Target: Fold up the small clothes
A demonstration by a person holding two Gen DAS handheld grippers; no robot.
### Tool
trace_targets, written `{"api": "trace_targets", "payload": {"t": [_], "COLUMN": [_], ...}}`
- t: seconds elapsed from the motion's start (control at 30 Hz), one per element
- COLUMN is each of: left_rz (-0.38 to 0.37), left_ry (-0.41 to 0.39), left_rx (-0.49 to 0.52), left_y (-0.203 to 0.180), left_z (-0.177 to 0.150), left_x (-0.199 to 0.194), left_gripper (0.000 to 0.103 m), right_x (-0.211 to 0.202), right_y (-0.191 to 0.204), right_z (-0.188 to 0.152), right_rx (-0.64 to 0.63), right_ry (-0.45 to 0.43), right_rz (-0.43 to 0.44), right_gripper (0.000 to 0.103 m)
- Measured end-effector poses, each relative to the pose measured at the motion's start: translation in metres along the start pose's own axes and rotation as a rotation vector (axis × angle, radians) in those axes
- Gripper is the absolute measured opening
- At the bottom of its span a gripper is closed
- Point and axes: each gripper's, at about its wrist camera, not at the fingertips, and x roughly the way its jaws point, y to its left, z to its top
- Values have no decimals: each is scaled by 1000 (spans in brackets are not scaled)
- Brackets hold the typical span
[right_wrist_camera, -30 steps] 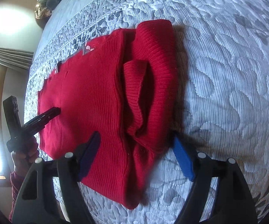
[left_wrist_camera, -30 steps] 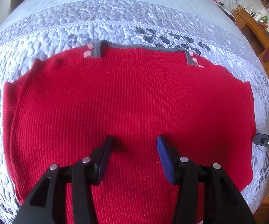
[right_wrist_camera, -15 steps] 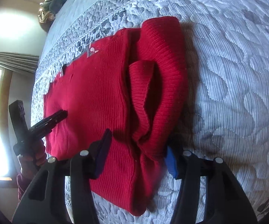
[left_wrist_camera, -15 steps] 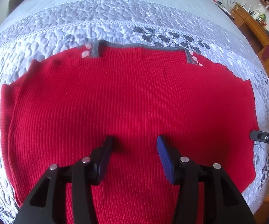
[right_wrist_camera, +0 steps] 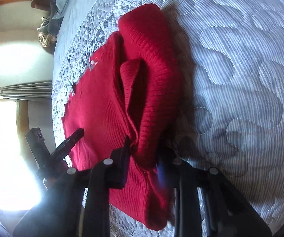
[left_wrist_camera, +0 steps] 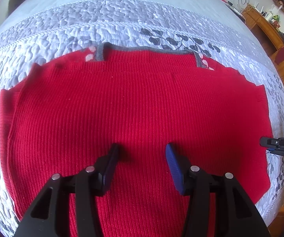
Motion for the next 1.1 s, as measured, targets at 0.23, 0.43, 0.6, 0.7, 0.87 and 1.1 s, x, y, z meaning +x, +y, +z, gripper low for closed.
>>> {"api": "trace_targets", "payload": {"t": [0.23, 0.43, 0.6, 0.7, 0.87, 1.1], "left_rz": [-16, -24, -42, -106, -107, -179], "left_ry": [12, 33, 28, 10, -80, -85], "left_rx": [2, 1, -4, -44, -81, -171], "left_y": [1, 2, 2, 16, 59, 108], "left_z": [1, 2, 0, -8, -45, -89], "left_x": [-1, -2, -6, -22, -63, -68], "left_gripper": [51, 51, 50, 49, 50, 50], "right_x": [-15, -29, -28, -18, 25, 131], "right_y": [37, 91, 155, 191, 260, 323], "right_z": [-5, -10, -11, -9, -15, -51], "right_rx": [-91, -177, -271, -328, -462, -637], "right_ry": [-27, -60, -74, -66, -34, 103], "right_rz": [-103, -193, -269, -320, -389, -396], "right_gripper": [17, 17, 16, 17, 16, 19]}}
